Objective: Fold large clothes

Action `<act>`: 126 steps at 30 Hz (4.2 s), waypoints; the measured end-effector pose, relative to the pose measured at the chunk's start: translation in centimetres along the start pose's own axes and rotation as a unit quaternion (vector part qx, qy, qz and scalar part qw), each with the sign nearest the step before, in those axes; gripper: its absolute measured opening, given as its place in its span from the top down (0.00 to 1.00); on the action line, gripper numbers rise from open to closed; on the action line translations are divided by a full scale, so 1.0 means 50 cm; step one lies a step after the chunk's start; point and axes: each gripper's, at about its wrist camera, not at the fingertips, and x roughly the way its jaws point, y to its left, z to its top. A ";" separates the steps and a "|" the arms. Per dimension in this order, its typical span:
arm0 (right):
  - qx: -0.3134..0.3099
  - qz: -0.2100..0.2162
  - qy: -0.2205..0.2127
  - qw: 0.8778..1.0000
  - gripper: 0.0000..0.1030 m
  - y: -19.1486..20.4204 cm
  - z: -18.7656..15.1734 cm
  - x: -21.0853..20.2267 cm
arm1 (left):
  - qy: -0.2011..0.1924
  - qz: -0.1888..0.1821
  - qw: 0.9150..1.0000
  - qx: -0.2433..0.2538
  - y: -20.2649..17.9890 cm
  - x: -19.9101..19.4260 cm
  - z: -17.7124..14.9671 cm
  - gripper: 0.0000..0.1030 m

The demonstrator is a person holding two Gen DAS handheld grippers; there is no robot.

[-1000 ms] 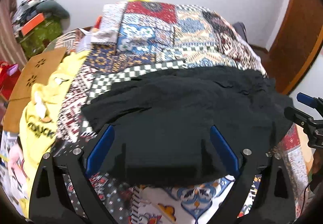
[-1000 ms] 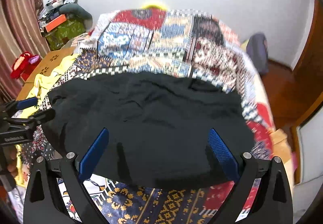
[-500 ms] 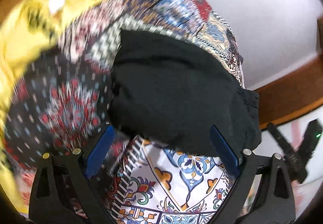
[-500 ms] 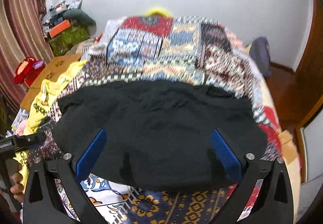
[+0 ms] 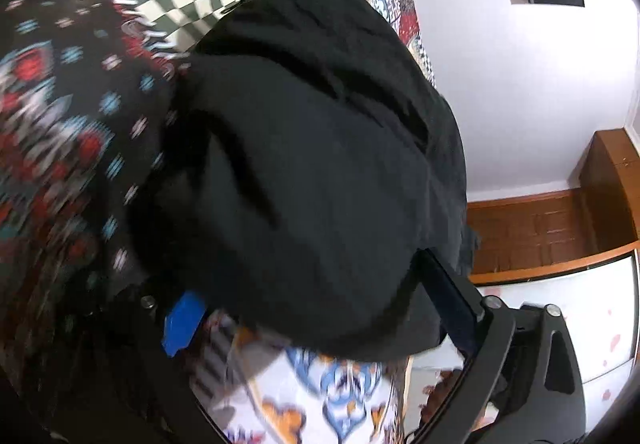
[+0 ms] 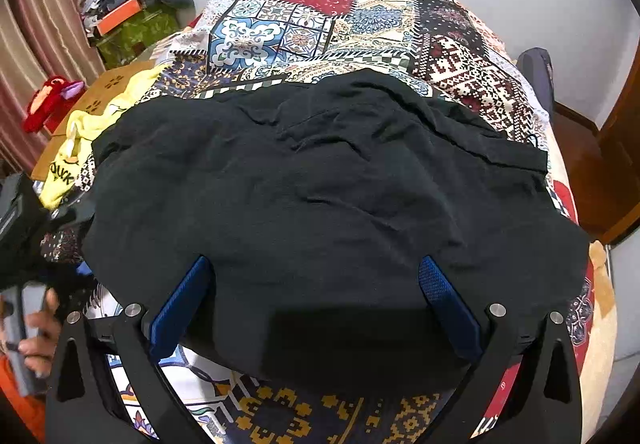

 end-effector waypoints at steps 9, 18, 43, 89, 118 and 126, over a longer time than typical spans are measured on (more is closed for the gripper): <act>-0.006 0.001 0.007 1.000 0.00 -0.002 0.011 0.010 | -0.074 0.043 0.996 -0.005 -0.047 0.039 0.019 0.11; 0.032 0.008 0.013 0.999 0.00 -0.017 0.042 -0.057 | -0.123 0.137 0.980 0.082 -0.193 0.004 0.073 0.56; -0.034 0.078 0.061 0.995 0.00 0.203 0.011 0.053 | -0.281 0.324 0.785 0.447 -0.426 -0.123 -0.172 0.63; 0.200 -0.011 0.007 0.980 0.00 -0.364 -0.142 -0.176 | 0.039 0.284 0.722 0.630 -0.550 0.200 -0.525 0.23; 0.098 0.074 -0.025 0.992 0.00 -0.154 -0.026 -0.136 | -0.021 0.313 0.845 0.434 -0.421 0.014 -0.238 0.12; 0.121 0.090 0.006 0.989 0.00 -0.207 -0.065 -0.062 | -0.016 0.293 0.850 0.437 -0.406 0.052 -0.239 0.06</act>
